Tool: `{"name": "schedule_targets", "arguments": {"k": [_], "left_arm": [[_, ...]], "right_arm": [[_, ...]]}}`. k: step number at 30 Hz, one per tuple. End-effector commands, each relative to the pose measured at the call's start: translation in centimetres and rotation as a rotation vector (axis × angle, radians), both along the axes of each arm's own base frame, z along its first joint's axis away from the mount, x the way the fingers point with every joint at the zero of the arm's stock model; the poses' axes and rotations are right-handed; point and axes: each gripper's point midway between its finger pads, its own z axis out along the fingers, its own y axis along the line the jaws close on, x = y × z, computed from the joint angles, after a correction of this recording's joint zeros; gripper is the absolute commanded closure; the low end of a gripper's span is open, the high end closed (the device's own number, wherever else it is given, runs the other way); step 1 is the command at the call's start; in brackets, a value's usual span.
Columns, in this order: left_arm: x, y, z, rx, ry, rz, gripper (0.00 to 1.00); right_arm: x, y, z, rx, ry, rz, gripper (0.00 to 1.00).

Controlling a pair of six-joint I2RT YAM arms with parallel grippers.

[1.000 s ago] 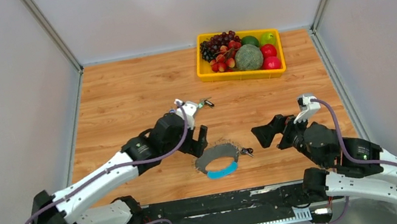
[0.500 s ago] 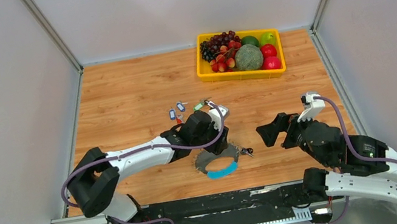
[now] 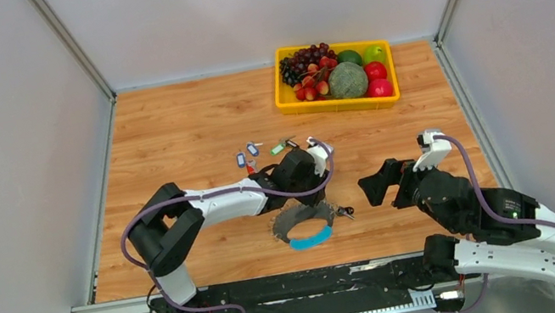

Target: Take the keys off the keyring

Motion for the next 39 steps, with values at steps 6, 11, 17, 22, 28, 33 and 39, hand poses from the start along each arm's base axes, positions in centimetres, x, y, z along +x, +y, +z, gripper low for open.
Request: {"name": "schedule_targets", "arguments": {"k": [6,11,17,22,28,33,39], "left_arm": [[2.3,-1.8,0.5,0.016,-0.071,0.002,0.68],[2.1,-1.2,-1.1,0.075,-0.055,-0.012,0.69],[1.9,-0.7,-0.7,0.061,-0.068,-0.022,0.84],[1.3,-0.9,-0.4,0.066,-0.051,-0.057,1.0],[2.1,0.1,1.7,0.012,-0.076,-0.022,1.0],[2.8,1.6,4.0,-0.116,-0.068,0.013,1.0],[3.2,2.5,5.9,-0.168,-0.109,0.033,1.0]], "right_arm": [[0.1,-0.3,1.5,0.033,-0.007,-0.022,0.0],[0.1,0.0,1.1,0.024,0.009,-0.023,0.0],[0.1,0.6,-0.3,-0.019,0.048,-0.021,0.0],[0.3,1.0,-1.0,-0.049,0.068,-0.021,0.0],[0.5,1.5,-1.9,-0.092,0.09,-0.026,0.0],[1.0,1.9,-4.2,-0.141,0.137,-0.082,0.0],[1.1,2.6,-7.8,-0.141,0.191,-0.117,0.07]]}}
